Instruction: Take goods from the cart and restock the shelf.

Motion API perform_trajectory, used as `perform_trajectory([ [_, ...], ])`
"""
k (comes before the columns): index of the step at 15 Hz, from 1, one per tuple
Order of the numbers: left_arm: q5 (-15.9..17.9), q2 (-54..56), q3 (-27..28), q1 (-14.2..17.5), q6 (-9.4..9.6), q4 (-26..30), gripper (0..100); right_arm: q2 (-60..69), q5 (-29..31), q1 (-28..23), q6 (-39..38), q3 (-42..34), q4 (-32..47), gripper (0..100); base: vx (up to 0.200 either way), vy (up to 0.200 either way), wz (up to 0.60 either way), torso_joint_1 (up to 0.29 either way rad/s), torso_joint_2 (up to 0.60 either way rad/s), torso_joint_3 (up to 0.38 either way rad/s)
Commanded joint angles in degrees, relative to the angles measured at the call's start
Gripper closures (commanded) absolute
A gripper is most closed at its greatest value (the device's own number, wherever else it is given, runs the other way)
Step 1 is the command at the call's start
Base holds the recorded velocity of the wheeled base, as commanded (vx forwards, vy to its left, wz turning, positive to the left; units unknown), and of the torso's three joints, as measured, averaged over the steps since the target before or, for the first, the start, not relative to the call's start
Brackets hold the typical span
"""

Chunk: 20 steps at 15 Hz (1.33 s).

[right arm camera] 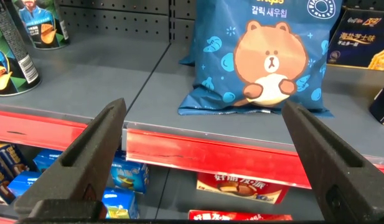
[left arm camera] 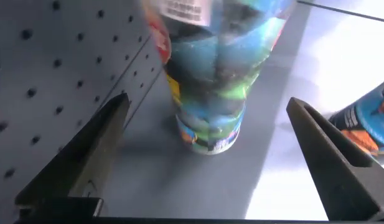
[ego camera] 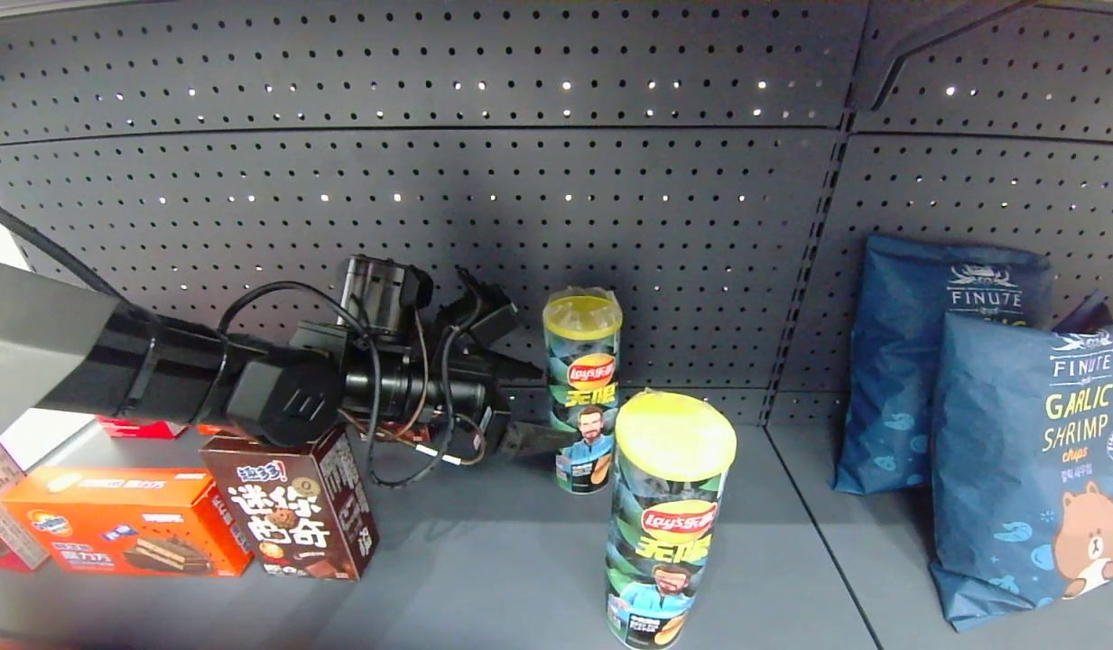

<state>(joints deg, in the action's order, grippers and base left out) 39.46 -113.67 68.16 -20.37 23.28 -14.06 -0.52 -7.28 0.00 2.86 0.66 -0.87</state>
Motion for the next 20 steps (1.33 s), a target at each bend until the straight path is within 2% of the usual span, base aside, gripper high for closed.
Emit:
perform_trajectory([
  [1,-1.23,4.15,-4.17,0.77,0.71,0.08,0,-0.09,-0.02,0.00,-0.05,0.04,-0.01,0,0.000,0.000,0.00,0.000,0.00,0.000],
  [4,-6.15,5.38,-7.43,0.60,1.76,-0.18,0,-0.09,-0.02,0.00,0.04,-0.04,-0.01,0,0.000,0.000,0.00,0.000,0.00,0.000],
  [7,-10.46,5.30,-5.93,0.51,1.33,-0.18,0,-0.09,-0.02,0.00,0.04,0.04,-0.01,0,0.000,0.000,0.00,0.000,0.00,0.000],
  [10,-12.48,4.68,-5.32,0.16,0.36,-0.18,0,-0.09,-0.02,0.00,0.04,-0.04,-0.01,0,0.000,0.000,0.00,0.000,0.00,0.000],
  [16,-16.08,2.75,-5.14,-1.43,-0.26,-1.59,0,-0.09,-0.02,0.00,0.04,-0.04,-0.01,0,0.000,0.000,0.00,0.000,0.00,0.000],
  [18,-18.10,1.87,-5.14,-2.48,-2.01,-3.79,0,-0.09,-0.02,0.00,0.04,0.04,-0.01,0,0.000,0.000,0.00,0.000,0.00,0.000],
  [19,-20.39,1.17,-4.96,-3.18,-3.86,-5.19,0,-0.09,-0.02,0.00,-0.05,-0.04,-0.01,0,0.000,0.000,0.00,0.000,0.00,0.000],
  [20,-21.18,0.73,-4.88,-3.27,-4.12,-5.90,0,-0.09,-0.02,0.00,0.04,0.04,-0.01,0,0.000,0.000,0.00,0.000,0.00,0.000],
])
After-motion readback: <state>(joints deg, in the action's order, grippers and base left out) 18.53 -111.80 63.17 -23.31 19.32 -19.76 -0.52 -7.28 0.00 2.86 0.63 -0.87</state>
